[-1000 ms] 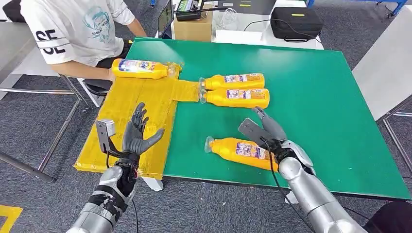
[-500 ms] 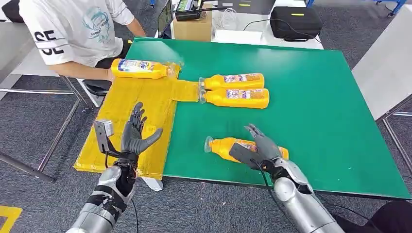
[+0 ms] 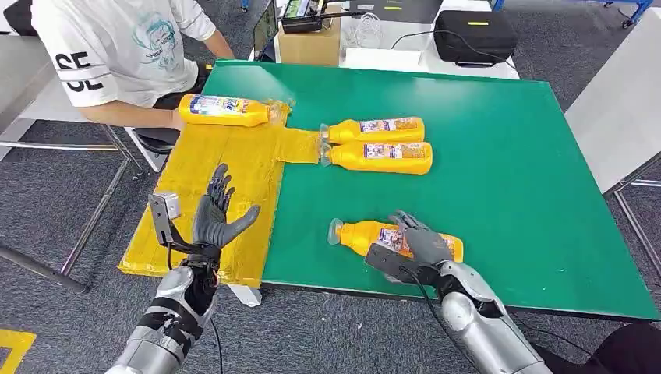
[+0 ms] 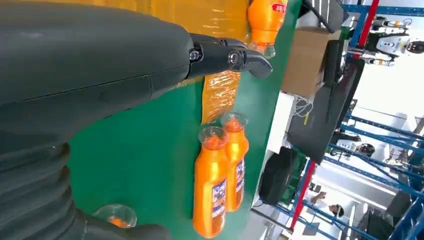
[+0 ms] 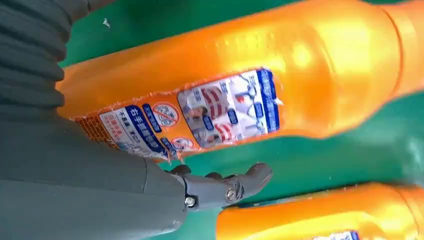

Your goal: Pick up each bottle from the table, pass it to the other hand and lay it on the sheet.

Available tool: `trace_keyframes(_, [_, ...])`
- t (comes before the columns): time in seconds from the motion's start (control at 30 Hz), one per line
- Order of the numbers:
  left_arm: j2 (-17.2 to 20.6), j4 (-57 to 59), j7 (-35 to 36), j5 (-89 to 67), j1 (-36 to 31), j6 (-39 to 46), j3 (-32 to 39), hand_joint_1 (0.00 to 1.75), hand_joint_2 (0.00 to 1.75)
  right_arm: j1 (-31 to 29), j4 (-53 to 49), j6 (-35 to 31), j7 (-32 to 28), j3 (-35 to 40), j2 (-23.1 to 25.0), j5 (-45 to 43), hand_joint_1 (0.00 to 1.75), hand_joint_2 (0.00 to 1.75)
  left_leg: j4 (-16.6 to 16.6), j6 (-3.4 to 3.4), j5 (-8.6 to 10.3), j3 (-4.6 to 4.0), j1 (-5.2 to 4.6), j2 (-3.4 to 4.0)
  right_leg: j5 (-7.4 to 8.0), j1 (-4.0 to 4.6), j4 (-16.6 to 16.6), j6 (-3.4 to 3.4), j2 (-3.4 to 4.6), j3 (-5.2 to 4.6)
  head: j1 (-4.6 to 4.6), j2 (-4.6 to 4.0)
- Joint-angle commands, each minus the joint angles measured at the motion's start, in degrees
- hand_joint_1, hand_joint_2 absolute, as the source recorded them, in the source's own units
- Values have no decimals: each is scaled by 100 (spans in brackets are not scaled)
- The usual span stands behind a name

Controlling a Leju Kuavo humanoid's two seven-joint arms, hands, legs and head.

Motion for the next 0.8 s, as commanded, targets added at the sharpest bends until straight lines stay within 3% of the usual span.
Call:
trace_keyframes(0.03, [-7,264,11,94,-95,-130,218,0,175,-592,504,549,2,646,-600,216,17,175,-2,-3,-3,12,-1,4,-3,0,-2,-6,0,11,2,0])
trace_keyframes(0.07, [-4,260,5,102,-89,-144,230,0,175,-630,518,583,-19,657,-618,213,126,175,3,-7,-14,32,4,12,-10,7,-3,-13,4,33,2,0])
trace_keyframes(0.1, [-6,266,5,124,-87,-176,262,0,175,-740,560,669,-56,753,-663,216,166,175,-1,-6,-9,23,2,10,-5,4,-4,-9,4,23,2,0])
trace_keyframes(0.13, [-5,268,5,133,-82,-182,277,0,175,-805,582,717,-63,782,-692,218,175,175,-1,-5,-7,17,2,10,-3,3,-4,-7,6,18,4,0])
trace_keyframes(0.37, [17,354,42,283,-90,-377,341,0,175,-1354,1048,1086,-316,1070,-761,-119,175,175,3,-10,-15,28,2,19,-8,5,2,-14,12,27,2,0])
trace_keyframes(0.6, [40,373,4,234,-116,-247,265,0,175,-1511,1661,653,-400,1026,-349,-708,175,175,-1,-10,-12,30,4,23,-5,6,-3,-13,15,28,2,0])
trace_keyframes(0.8, [44,368,3,237,-113,-248,264,0,175,-1505,1650,644,-400,1027,-364,-709,175,175,0,-10,-12,27,3,20,-6,5,-1,-13,13,26,2,0])
